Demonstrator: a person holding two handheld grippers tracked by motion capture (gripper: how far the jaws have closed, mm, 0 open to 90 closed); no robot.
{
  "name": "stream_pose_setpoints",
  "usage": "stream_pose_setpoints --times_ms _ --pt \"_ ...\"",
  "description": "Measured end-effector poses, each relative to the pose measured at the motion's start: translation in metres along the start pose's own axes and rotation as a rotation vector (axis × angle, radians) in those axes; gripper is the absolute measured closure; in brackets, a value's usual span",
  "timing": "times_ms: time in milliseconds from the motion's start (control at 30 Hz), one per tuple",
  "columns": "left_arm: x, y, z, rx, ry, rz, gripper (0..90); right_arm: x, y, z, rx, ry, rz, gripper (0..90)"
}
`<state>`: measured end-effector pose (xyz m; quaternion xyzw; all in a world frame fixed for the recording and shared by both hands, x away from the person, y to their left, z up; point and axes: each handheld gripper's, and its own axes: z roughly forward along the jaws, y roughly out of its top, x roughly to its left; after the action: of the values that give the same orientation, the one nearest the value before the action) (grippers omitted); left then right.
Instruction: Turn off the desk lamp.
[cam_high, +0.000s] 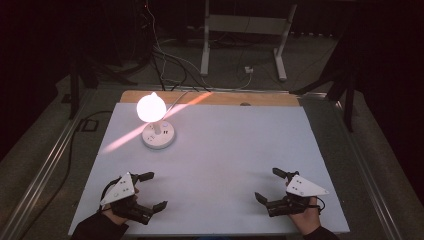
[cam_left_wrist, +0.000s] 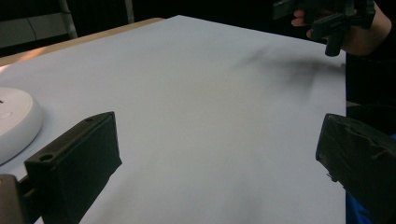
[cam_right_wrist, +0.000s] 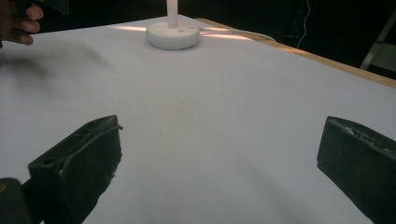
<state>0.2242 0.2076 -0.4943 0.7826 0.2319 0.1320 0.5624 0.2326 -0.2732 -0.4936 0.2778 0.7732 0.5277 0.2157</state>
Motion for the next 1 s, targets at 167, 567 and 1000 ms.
stream_pose_setpoints --times_ms 167,567,1000 --pt "0.0003 0.0003 -0.0005 -0.006 -0.003 0.0 0.4 0.0003 -0.0002 0.0009 0.004 0.002 0.0 0.0" --pt "-0.0002 0.0008 -0.0009 -0.003 -0.002 0.009 0.4 0.0 -0.0001 0.0006 0.004 -0.002 0.0 0.0" --pt "-0.007 0.0081 -0.0032 -0.021 -0.034 0.014 0.4 -0.0001 0.0006 0.0008 -0.004 0.001 0.004 0.0"
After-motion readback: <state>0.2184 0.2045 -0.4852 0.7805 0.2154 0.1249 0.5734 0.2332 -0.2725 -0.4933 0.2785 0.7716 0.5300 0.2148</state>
